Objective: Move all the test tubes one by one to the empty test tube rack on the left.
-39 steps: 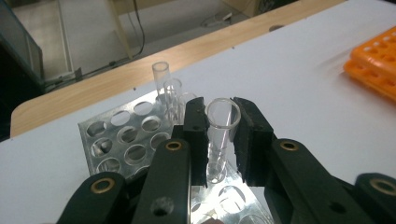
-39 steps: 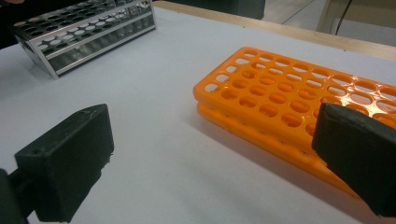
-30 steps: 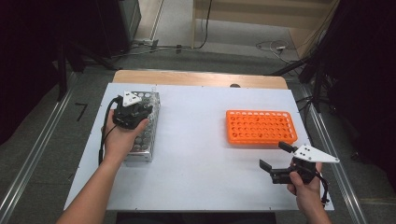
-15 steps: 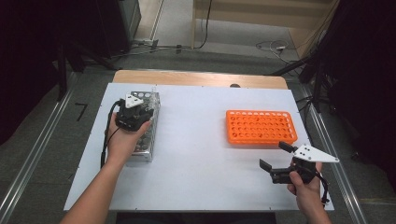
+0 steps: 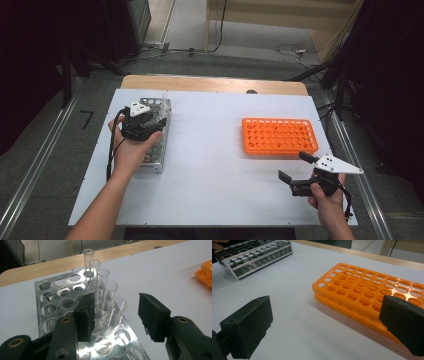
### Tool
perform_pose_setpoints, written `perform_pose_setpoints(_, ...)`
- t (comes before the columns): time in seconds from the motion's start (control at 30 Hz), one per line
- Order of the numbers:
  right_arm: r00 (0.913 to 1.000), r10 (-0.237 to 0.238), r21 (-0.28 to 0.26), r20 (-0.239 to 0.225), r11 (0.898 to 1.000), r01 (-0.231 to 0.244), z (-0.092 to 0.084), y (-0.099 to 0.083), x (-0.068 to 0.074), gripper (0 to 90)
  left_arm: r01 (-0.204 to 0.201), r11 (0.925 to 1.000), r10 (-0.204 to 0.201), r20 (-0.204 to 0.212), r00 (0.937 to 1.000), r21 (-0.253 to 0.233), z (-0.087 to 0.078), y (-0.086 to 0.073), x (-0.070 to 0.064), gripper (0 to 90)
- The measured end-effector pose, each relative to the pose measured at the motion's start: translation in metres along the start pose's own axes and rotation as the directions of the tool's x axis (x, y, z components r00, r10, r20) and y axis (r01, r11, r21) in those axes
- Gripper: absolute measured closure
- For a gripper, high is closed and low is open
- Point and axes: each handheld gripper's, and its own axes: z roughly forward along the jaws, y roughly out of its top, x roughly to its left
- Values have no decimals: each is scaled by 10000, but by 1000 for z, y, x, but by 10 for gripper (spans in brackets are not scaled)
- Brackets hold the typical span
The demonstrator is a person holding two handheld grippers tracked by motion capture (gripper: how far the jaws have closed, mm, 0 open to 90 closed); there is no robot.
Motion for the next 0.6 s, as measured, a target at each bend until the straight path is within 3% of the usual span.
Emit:
perform_pose_setpoints(0.17, 10000, 49, -13, 19, 10000, -49, -1, 0, -1, 0, 192, 9996, -185, 351, 9992, -204, -6, 0, -2, 289)
perform_pose_setpoints(0.33, 10000, 55, -14, 25, 10000, -55, -1, 0, -1, 0, 114, 9989, -75, 854, 9963, -463, -13, 0, -6, 183)
perform_pose_setpoints(0.6, 9999, 87, -15, 50, 10000, -87, -1, 0, -2, 0, -10, 9970, 104, 1221, 9925, -773, -23, -2, -17, 33)
